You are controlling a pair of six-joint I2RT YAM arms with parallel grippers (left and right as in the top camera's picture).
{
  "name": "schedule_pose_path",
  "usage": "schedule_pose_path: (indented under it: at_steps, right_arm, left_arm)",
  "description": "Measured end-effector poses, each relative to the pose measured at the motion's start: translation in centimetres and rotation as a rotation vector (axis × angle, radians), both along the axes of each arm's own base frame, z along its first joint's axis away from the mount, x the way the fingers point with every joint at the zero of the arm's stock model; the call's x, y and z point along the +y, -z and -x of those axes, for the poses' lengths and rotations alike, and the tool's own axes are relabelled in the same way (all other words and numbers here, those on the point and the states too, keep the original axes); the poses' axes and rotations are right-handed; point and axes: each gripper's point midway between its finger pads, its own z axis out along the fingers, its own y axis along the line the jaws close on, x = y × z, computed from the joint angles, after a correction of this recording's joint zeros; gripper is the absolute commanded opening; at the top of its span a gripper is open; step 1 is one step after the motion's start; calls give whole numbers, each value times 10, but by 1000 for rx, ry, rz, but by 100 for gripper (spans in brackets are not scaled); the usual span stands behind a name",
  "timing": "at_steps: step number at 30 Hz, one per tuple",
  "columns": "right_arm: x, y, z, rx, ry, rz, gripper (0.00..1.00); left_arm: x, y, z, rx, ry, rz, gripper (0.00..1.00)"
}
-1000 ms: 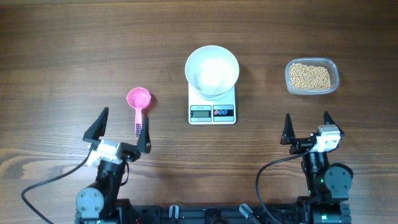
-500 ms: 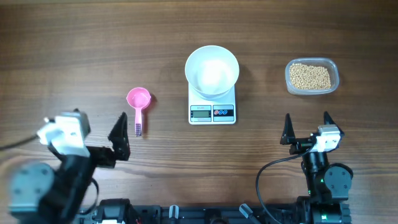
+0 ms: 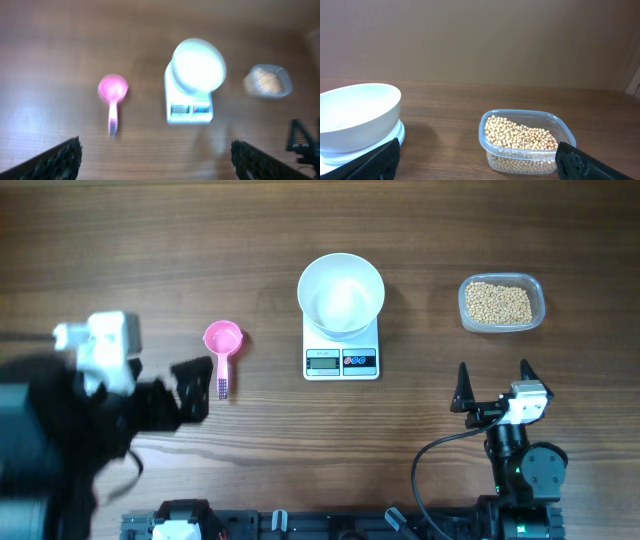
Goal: Scoop item into bowl and weigh 150g on scale
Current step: 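Move the left gripper toward the pink scoop's handle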
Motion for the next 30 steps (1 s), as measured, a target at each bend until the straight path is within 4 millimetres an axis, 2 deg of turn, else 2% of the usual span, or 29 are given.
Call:
schedule_pose_path:
  at_steps: [5,7,9,12,17,24,30]
  right_arm:
    - [0,0,0,0,1,0,100]
    - [0,0,0,0,1,0,100]
    - [0,0,0,0,1,0,100]
    - [0,0,0,0,1,0,100]
    - [0,0,0,0,1,0,100]
    - [0,0,0,0,1,0,100]
    - [0,0,0,0,1,0,100]
  left_arm:
    - [6,83,-41,456,-41,-10,100]
    - [7,102,-49,549,-66,-3,100]
    - [10,111,-54,593,-105,3,100]
    - [29,122,-59,645,-238,6,100]
    - [57,126,-59,653,-365,24,100]
    - [55,149,-70,637,-310,33,100]
    - [71,181,-68,704,-327,74,100]
